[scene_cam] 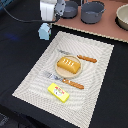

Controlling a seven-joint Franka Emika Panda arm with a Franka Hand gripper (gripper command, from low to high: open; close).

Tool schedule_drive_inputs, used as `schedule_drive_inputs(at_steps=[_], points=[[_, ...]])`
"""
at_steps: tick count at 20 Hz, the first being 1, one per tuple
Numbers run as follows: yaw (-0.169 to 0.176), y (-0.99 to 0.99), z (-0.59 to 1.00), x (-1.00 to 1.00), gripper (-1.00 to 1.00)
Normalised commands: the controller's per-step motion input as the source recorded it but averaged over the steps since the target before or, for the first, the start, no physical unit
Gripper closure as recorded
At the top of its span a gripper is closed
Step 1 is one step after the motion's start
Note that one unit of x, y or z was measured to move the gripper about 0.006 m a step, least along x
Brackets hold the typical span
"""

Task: Place the bread, butter, and milk from the table onto the serving area.

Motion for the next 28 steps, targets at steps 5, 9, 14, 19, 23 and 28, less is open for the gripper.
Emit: schedule_drive_inputs(at_steps=[5, 9, 14, 19, 23, 28], points=[[0.000, 0.04, -0.34, -0.32, -1.00], [0.000, 0.12, -0.38, -0.44, -1.00], [0.000, 0.11, -0.40, -0.46, -1.00], [0.000, 0.06, -0.38, -0.39, -1.00], [0.000, 0.04, -0.39, -0.32, -1.00], [0.000, 0.02, -0.37, -0.23, -1.00]])
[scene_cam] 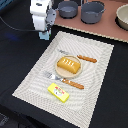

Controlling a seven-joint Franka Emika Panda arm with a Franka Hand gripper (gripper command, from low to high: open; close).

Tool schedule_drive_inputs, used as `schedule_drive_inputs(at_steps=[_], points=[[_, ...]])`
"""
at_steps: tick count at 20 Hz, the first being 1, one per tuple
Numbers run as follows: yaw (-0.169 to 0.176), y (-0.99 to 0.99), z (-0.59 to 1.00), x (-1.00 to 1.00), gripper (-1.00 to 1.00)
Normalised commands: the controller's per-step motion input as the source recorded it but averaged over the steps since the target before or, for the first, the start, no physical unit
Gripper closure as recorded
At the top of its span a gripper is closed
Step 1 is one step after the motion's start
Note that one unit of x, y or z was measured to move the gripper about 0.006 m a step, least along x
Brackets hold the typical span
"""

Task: Place the bread, butter, and milk from the table onto the serving area.

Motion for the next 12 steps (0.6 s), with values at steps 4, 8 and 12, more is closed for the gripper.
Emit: schedule_drive_inputs(at_steps=[4, 8, 12], points=[[0.000, 0.01, -0.22, -0.04, 1.00], [0.000, 0.03, -0.18, -0.02, 1.00], [0.000, 0.01, -0.16, -0.04, 1.00]])
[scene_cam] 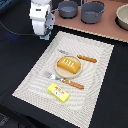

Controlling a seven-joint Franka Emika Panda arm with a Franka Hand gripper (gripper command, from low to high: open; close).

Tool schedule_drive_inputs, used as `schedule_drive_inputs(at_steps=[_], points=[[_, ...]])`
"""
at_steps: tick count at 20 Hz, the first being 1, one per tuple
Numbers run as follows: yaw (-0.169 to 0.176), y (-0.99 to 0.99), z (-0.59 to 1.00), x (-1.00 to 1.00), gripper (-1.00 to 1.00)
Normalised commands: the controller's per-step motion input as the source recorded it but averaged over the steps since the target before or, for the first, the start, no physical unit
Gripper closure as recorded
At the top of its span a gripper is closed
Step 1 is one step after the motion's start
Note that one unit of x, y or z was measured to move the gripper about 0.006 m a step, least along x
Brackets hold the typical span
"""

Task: Place the bread, butter, and milk from the table onto the serving area.

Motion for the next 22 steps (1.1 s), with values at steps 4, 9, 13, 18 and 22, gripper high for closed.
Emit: schedule_drive_inputs(at_steps=[4, 9, 13, 18, 22], points=[[0.000, 0.01, -0.14, -0.07, 1.00], [-0.010, 0.06, 0.36, 0.11, 1.00], [-0.085, 0.22, 1.00, 0.70, 1.00], [-0.088, 0.20, 1.00, 0.82, 1.00], [-0.057, 0.00, 0.85, 0.95, 1.00]])
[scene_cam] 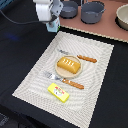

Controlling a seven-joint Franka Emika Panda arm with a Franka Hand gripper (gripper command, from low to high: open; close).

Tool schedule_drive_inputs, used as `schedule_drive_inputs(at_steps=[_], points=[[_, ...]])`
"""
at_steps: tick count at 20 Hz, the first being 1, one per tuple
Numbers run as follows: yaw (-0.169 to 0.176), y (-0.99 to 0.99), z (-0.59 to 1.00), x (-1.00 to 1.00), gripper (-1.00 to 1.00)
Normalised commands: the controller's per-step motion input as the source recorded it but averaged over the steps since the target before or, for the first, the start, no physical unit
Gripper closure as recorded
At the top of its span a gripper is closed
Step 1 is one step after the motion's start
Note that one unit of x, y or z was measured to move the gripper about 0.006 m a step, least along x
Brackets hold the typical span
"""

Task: Place the bread, butter, and milk from the table onto the serving area.

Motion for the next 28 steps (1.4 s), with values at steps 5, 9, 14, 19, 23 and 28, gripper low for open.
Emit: schedule_drive_inputs(at_steps=[5, 9, 14, 19, 23, 28], points=[[-0.033, 0.00, 0.65, 1.00, 1.00], [-0.035, 0.00, 0.63, 1.00, 1.00], [-0.023, 0.00, 0.43, 0.99, 1.00], [-0.022, 0.00, 0.06, 0.96, 1.00], [-0.018, 0.00, 0.00, 0.97, 1.00], [-0.015, -0.03, -0.11, 0.71, 1.00]])
